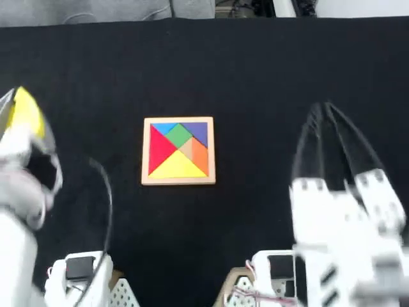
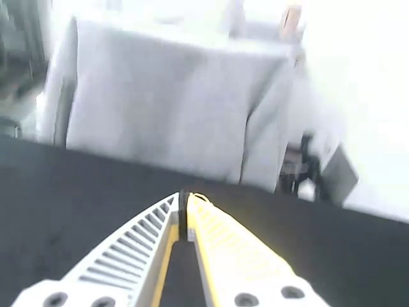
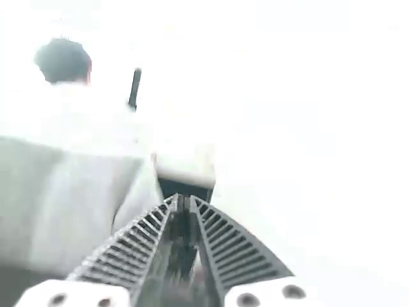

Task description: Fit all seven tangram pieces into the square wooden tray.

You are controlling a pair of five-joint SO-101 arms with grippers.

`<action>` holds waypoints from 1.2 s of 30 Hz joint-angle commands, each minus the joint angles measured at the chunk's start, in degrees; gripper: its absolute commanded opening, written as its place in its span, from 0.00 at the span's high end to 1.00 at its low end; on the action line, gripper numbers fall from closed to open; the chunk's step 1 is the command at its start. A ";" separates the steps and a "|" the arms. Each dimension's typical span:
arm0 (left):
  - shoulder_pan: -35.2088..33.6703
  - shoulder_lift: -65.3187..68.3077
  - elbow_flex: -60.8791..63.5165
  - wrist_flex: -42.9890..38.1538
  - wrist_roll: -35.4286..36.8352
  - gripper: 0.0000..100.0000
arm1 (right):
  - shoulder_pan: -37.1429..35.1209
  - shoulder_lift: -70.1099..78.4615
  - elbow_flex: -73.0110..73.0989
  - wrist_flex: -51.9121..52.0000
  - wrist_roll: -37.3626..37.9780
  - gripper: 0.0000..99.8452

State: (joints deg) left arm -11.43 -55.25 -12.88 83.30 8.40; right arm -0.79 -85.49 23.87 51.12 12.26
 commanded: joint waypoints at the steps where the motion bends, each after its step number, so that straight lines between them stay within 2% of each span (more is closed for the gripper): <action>1: -0.22 -5.10 -2.07 -0.97 -0.35 0.97 | -0.35 -5.67 1.10 -3.78 1.76 0.99; 4: -0.22 -8.79 -2.07 -2.11 -0.35 0.97 | -0.35 -9.27 1.89 -4.66 1.76 0.99; 11: -0.75 -22.33 -2.07 3.52 -0.35 0.97 | -0.26 -16.84 0.84 -4.48 1.76 0.99; 15: -0.84 -31.38 2.33 3.25 -0.35 0.97 | -0.26 -22.46 1.01 -4.48 1.32 0.99; 17: -0.84 -36.57 4.88 3.16 -0.44 0.97 | -0.26 -23.16 -0.48 -2.73 1.32 0.99; 20: -1.45 -44.40 8.22 2.81 -0.44 0.97 | -0.26 -22.73 -4.79 6.07 1.32 0.99; 22: -4.35 -49.41 10.59 0.26 -0.44 0.97 | -0.26 -22.73 -7.16 10.90 1.23 0.99; 25: -11.30 -49.32 8.57 -1.58 -0.44 0.97 | -0.26 -22.81 -8.84 13.80 1.23 0.99; 31: -19.74 -49.23 5.85 3.08 0.00 0.97 | -0.26 -22.90 -9.19 16.26 1.23 0.99; 36: -21.85 -49.23 14.99 1.41 0.09 0.97 | -0.26 -22.90 -9.19 19.08 1.23 0.99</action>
State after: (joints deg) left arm -32.35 -104.57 -4.00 86.02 8.48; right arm -0.79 -103.87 15.69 69.32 13.58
